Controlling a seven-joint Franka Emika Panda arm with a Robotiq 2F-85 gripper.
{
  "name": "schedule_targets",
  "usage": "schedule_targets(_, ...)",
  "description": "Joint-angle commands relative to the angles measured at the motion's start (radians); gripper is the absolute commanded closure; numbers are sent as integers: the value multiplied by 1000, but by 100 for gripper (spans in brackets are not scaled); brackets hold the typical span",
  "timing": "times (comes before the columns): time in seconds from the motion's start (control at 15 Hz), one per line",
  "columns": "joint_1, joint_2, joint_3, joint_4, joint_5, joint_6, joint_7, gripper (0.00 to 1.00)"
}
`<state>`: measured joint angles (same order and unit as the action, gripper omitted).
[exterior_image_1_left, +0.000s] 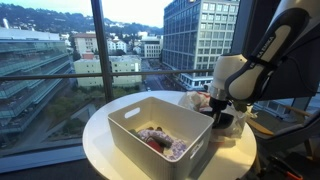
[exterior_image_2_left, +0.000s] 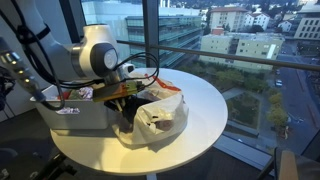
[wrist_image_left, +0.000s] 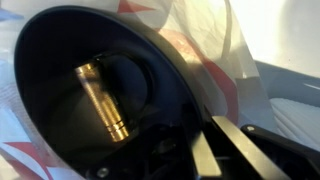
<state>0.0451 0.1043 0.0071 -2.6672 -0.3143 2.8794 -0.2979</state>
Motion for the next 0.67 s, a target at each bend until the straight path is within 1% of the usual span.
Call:
schedule_targets(0.0,14,-5,-35,11,-115,31,70,63)
schedule_targets(0.07,17,-18,-42,17,-149,29,94,57)
schedule_targets(0.2,17,-46,-50,36,-206,3,126,42)
schedule_targets(0.27,14,-61,-47,45,-211,-18,135,35)
schedule_targets(0.33,7,-77,-21,47,-137,-52,95,27)
schedule_targets(0.47,6,-113,20,63,-8,-158,30,11)
schedule_targets(0.53,13,-141,33,84,39,-251,6,5)
schedule_targets(0.6,19,-162,41,107,54,-325,3,1)
